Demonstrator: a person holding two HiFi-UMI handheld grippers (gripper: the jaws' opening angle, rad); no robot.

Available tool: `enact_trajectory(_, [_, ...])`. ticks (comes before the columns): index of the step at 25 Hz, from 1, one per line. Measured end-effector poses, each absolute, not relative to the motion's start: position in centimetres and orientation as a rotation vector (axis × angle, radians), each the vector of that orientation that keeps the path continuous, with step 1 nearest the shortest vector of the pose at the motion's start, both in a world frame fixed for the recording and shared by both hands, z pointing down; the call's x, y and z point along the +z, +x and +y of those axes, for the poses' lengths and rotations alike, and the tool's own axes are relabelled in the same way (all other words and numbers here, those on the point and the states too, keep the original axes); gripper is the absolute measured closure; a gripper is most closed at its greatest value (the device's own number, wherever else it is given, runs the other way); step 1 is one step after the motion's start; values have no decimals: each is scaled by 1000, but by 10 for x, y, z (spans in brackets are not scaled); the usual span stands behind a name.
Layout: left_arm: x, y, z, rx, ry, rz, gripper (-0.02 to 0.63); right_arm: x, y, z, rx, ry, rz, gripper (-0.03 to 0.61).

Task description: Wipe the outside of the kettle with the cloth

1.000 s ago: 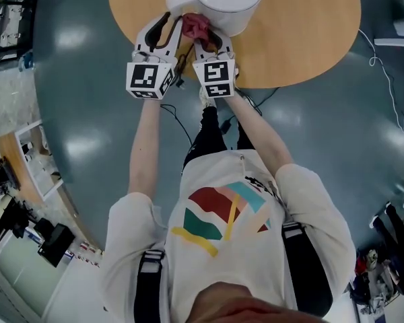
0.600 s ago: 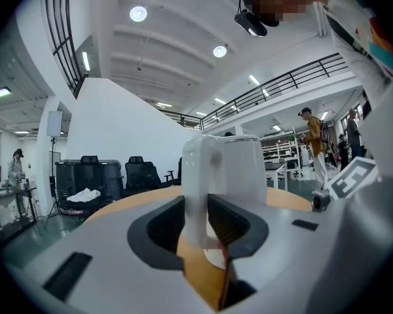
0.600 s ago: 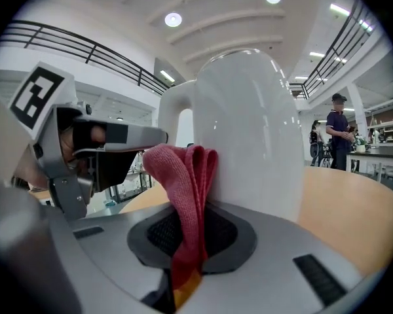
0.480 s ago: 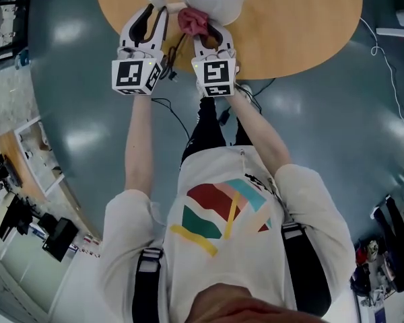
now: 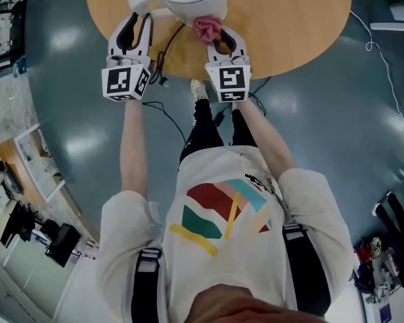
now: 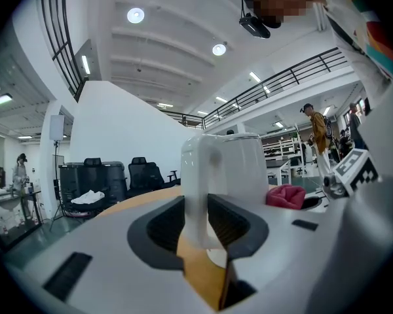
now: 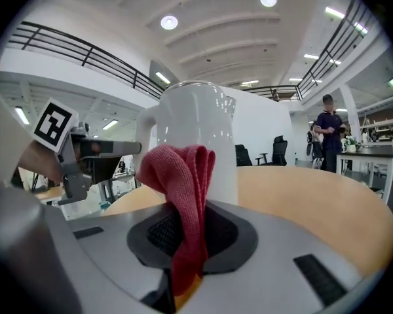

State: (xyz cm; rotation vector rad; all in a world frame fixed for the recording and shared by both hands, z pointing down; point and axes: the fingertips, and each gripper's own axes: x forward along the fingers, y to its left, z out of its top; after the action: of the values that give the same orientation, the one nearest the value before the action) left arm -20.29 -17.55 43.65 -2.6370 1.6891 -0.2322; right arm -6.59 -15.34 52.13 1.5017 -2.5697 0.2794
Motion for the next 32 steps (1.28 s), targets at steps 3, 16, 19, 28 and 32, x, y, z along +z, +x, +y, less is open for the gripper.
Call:
enact_trajectory(3, [434, -202, -177, -228, -2630, 1704, 457, 523, -47, -162, 325, 1549, -2542, 532])
enact_trajectory(16, [428, -192, -182, -236, -2612, 1724, 457, 534, 3, -215, 334, 1609, -2465, 531])
enact_trajectory(19, [426, -191, -192, -243, -2614, 1715, 457, 533, 10, -234, 342, 1598, -2470, 531])
enact_trajectory(28, [431, -209, -233, -269, -2600, 1715, 457, 536, -10, -226, 324, 1463, -2545, 532])
enact_trajectory(32, [431, -212, -272, -305, -2597, 1684, 457, 531, -26, -219, 242, 1370, -2577, 532])
